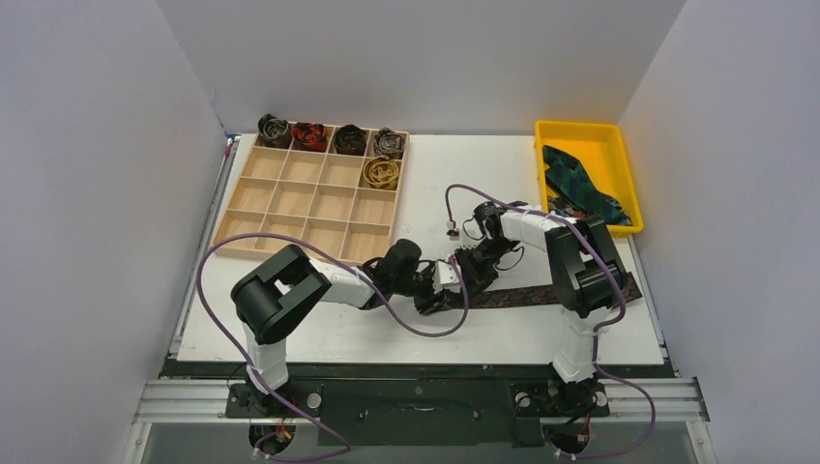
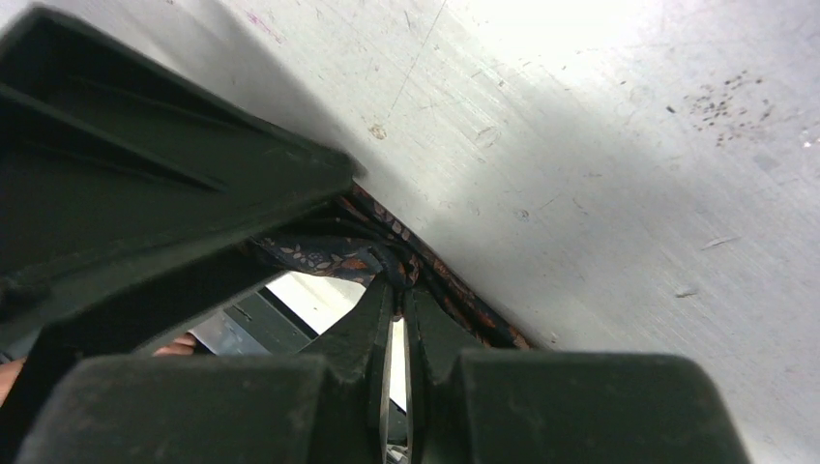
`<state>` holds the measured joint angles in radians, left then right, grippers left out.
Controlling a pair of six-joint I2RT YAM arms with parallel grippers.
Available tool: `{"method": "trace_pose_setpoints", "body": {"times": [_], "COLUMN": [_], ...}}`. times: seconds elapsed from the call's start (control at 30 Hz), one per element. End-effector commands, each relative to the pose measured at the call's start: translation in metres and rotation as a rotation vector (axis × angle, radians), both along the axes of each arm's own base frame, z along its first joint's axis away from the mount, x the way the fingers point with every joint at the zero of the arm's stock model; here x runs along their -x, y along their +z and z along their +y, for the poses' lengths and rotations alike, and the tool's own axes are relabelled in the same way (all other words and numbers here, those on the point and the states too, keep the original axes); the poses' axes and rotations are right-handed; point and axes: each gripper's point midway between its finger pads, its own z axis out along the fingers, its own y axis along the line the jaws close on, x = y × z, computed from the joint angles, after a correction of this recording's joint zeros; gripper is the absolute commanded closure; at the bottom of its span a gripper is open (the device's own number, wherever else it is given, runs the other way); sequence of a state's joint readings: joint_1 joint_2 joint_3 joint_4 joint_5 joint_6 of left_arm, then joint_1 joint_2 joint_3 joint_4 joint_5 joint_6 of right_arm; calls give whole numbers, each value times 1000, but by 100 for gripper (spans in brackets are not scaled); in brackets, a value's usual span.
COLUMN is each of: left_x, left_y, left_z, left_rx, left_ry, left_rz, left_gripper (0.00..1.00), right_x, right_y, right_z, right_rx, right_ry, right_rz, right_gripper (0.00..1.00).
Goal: Roll the ties
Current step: Roll the tie at the center of the board.
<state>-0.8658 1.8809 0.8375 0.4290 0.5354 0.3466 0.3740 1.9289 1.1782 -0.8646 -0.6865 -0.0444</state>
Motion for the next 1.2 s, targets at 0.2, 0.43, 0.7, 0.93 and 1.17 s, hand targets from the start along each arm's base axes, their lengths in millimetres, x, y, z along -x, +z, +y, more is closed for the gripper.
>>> {"method": "trace_pose_setpoints", "body": {"times": [0.2,0.43,0.7,0.93,1.17], "left_x": [8,2,7,1,-12], "left_y": [-4,13,59,54,22], "left_z": [44,21,-8,-28,-35], "left_rx": [-28,31,150,164,121], "left_ry": [23,-3,-43,-33,19], "left_rz": [23,11,14,30,65], "left_gripper": [35,50,65,66,64], "right_x": [-18,-22,-21,-18,-18], "right_y": [-34,-41,-45,-41,-34], "right_z": [-22,-25,-24,-14,1], "right_rx": [141,185,199,145,59], "right_ry": [75,71,65,57,42], "right_rz": [-109,-120,-119,-106,-92], "right_gripper": [100,100,100,100,100]}}
